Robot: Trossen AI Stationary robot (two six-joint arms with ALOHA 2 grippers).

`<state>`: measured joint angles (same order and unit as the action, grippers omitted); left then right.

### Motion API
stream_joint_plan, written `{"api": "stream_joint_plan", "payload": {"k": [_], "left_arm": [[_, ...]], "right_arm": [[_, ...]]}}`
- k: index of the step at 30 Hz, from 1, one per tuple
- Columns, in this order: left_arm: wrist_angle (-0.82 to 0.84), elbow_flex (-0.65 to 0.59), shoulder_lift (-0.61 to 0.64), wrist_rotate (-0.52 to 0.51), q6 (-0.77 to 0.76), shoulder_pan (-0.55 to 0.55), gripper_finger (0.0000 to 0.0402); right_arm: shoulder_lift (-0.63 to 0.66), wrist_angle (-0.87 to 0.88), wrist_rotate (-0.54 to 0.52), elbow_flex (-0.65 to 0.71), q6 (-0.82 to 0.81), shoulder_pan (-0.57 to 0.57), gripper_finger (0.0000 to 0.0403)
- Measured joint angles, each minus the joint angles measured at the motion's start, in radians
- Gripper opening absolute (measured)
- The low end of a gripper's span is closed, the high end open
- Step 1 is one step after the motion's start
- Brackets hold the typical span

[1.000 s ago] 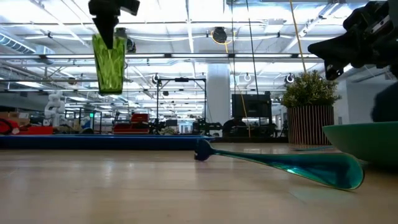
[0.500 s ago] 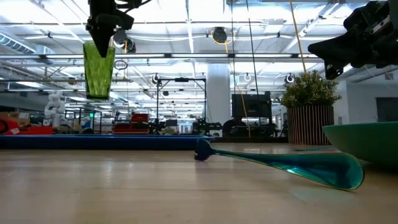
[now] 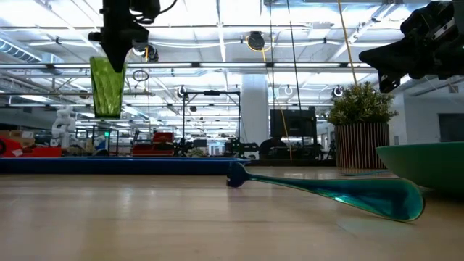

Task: Pick and place plate/cup/fork/spoon on tray
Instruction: Put the green glass on the top left of the blue serving tray

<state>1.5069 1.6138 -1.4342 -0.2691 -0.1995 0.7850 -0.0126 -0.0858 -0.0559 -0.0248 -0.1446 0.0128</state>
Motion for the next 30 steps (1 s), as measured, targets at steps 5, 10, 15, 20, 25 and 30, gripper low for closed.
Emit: {"api": "stream_joint_plan", "payload": {"k": [5,10,15,20,25,30], "left_arm": [[-0.016,0.0,0.0,0.002,-0.049,0.047,0.0008],[-0.076,-0.056,0.001,0.008,-0.066,0.057,0.001],[-0.178,-0.2,0.0,0.024,-0.038,0.059,0.0008],[-0.276,-0.31,0.0,0.066,-0.004,0.085,0.0011],[-0.328,-0.38,0.0,0.086,0.015,0.134,0.001],[-0.359,-0.414,0.0,0.113,0.042,0.176,0.001]], "right_arm": [[0.0,0.0,0.0,0.0,0.0,0.0,0.0],[0.0,0.0,0.0,0.0,0.0,0.0,0.0],[0.0,0.0,0.0,0.0,0.0,0.0,0.0],[0.0,0.0,0.0,0.0,0.0,0.0,0.0],[0.0,0.0,0.0,0.0,0.0,0.0,0.0],[0.0,0.0,0.0,0.0,0.0,0.0,0.0]]}}
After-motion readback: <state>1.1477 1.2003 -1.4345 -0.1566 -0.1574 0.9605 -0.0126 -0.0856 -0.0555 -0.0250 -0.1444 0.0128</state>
